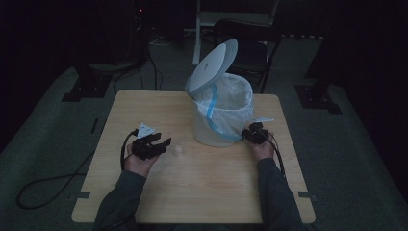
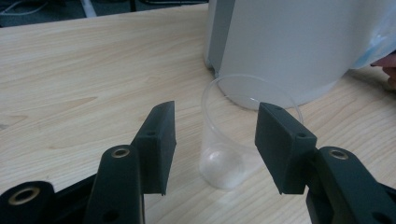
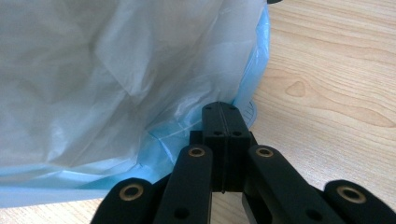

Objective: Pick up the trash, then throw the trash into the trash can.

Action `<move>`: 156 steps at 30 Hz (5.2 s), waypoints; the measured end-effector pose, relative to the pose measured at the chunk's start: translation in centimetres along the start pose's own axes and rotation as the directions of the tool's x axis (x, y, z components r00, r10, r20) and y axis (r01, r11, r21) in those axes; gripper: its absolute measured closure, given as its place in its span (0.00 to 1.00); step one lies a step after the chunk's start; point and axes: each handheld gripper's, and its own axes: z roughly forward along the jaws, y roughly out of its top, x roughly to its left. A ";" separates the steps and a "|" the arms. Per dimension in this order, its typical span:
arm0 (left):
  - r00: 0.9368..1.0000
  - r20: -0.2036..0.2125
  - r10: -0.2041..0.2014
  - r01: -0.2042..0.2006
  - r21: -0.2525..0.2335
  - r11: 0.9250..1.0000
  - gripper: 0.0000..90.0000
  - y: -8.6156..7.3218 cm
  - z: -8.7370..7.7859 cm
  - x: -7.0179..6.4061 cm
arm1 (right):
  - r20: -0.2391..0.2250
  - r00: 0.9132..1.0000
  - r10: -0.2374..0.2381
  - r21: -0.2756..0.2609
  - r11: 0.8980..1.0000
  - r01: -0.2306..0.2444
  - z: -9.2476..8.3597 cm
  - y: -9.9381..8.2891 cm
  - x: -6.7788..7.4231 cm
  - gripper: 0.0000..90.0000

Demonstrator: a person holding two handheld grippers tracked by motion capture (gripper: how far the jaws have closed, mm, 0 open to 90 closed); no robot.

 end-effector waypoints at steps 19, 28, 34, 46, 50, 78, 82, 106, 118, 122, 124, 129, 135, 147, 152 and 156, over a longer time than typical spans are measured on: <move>0.999 0.027 -0.042 0.039 0.090 0.995 0.72 -1.1 1.1 -0.3 | 0.003 1.000 -0.003 -0.003 1.000 0.003 0.0 -0.1 0.0 1.00; 1.000 0.015 0.019 -0.020 0.103 0.995 0.94 -2.1 0.7 -1.3 | 0.001 1.000 -0.002 -0.004 1.000 0.002 0.0 -0.1 0.0 1.00; 0.998 0.020 0.054 -0.056 0.121 0.991 0.96 -3.2 0.0 -1.8 | 0.000 1.000 0.000 -0.005 1.000 0.000 0.0 -0.1 0.0 1.00; 0.996 0.039 0.077 -0.082 0.121 0.989 0.97 -4.5 -0.3 -2.2 | 0.000 1.000 0.000 -0.004 1.000 0.000 0.0 -0.1 0.0 1.00; 0.998 0.023 0.063 -0.065 0.095 0.993 0.97 -3.9 -0.6 -1.6 | -0.002 1.000 0.000 -0.005 1.000 0.000 0.0 -0.1 0.0 1.00; 0.998 -0.007 0.063 -0.063 -0.004 0.998 0.97 -0.7 -1.9 -1.4 | -0.010 1.000 0.002 -0.006 1.000 -0.003 0.0 -0.1 -0.1 1.00; 0.998 -0.001 0.069 -0.069 -0.016 0.997 0.97 -0.1 -2.0 -1.6 | -0.012 1.000 0.002 -0.006 1.000 -0.002 0.0 -0.1 -0.2 1.00; 0.992 0.086 0.093 -0.085 -0.090 0.992 0.97 2.0 -3.7 -2.6 | -0.014 1.000 0.006 -0.006 1.000 -0.006 0.0 -0.1 -0.2 1.00; 0.985 0.139 0.101 -0.085 -0.114 0.990 0.97 2.2 -4.9 -3.2 | -0.012 1.000 0.006 -0.005 1.000 -0.006 0.0 -0.1 -0.2 1.00; 0.982 0.154 0.109 -0.091 -0.119 0.989 0.97 2.4 -5.0 -3.6 | -0.011 1.000 0.006 -0.006 1.000 -0.006 0.0 -0.1 -0.2 1.00; 0.980 0.167 0.111 -0.091 -0.121 0.988 0.97 2.5 -5.1 -3.8 | -0.012 1.000 0.005 -0.005 1.000 -0.005 0.0 -0.1 -0.2 1.00; 0.974 0.185 0.132 -0.108 -0.132 0.985 0.97 3.0 -5.6 -4.6 | -0.012 1.000 0.006 -0.006 1.000 -0.006 0.0 -0.1 -0.2 1.00; 0.968 0.204 0.149 -0.122 -0.136 0.983 0.97 3.5 -6.0 -5.2 | -0.011 1.000 0.005 -0.006 1.000 -0.005 0.0 -0.1 -0.2 1.00; 0.957 0.235 0.170 -0.139 -0.140 0.980 0.97 4.1 -6.5 -6.0 | -0.012 1.000 0.006 -0.006 1.000 -0.006 0.0 -0.1 -0.2 1.00; 0.953 0.245 0.181 -0.147 -0.150 0.978 0.97 4.5 -6.7 -6.3 | -0.013 1.000 0.006 -0.006 1.000 -0.006 0.0 -0.1 -0.2 1.00; 0.947 0.259 0.189 -0.152 -0.157 0.976 0.97 5.0 -6.9 -6.7 | -0.013 1.000 0.006 -0.006 1.000 -0.006 0.0 -0.1 -0.2 1.00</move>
